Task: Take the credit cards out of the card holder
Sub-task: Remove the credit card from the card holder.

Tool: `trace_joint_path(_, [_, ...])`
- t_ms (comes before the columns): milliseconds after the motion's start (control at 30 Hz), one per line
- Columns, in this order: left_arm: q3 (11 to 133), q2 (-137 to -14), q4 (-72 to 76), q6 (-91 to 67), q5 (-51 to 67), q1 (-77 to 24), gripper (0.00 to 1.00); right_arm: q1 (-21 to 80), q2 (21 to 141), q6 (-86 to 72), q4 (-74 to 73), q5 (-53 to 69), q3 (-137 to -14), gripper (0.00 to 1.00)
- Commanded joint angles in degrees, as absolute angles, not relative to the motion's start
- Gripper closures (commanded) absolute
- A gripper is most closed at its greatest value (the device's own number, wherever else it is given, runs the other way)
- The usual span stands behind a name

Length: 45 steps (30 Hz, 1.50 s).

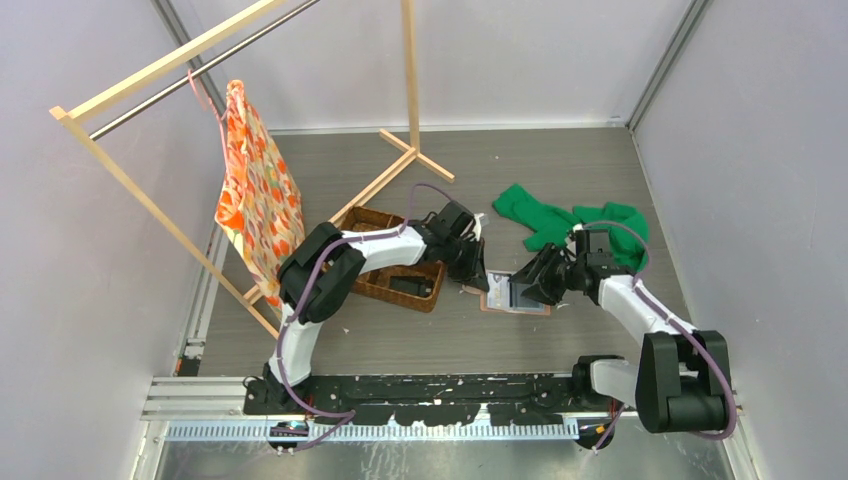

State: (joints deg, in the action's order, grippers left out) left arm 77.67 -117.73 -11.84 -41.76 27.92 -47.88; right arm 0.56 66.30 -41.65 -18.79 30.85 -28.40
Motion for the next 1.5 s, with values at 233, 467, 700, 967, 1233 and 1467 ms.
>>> trace_joint_path(233, [79.7,-113.6,-8.5,-43.6,31.9,-47.5,0.99,1.8,69.8,-43.7,-12.6,31.0,-28.2,0.51])
trace_joint_path(467, [80.7,-115.6,-7.3,-45.0,34.0,-47.5,0.99,1.8,71.4,-44.0,-12.1,30.2,-28.1,0.63])
trace_joint_path(700, [81.3,-116.8,-6.1,-46.2,35.5,-47.5,0.82,1.9,73.2,-43.4,-12.5,29.5,-27.6,0.67])
trace_joint_path(967, [81.1,-116.7,-7.8,-45.7,33.2,-47.5,0.59,1.9,73.4,-43.3,-12.7,29.2,-27.5,0.67])
trace_joint_path(1233, [77.7,-117.2,-8.9,-47.5,29.8,-47.2,0.51,2.3,74.2,-43.1,-12.6,29.4,-28.2,0.67])
trace_joint_path(1467, [76.5,-117.8,-7.2,-48.7,30.4,-47.2,0.5,2.9,74.9,-43.0,-12.2,29.1,-28.2,0.67])
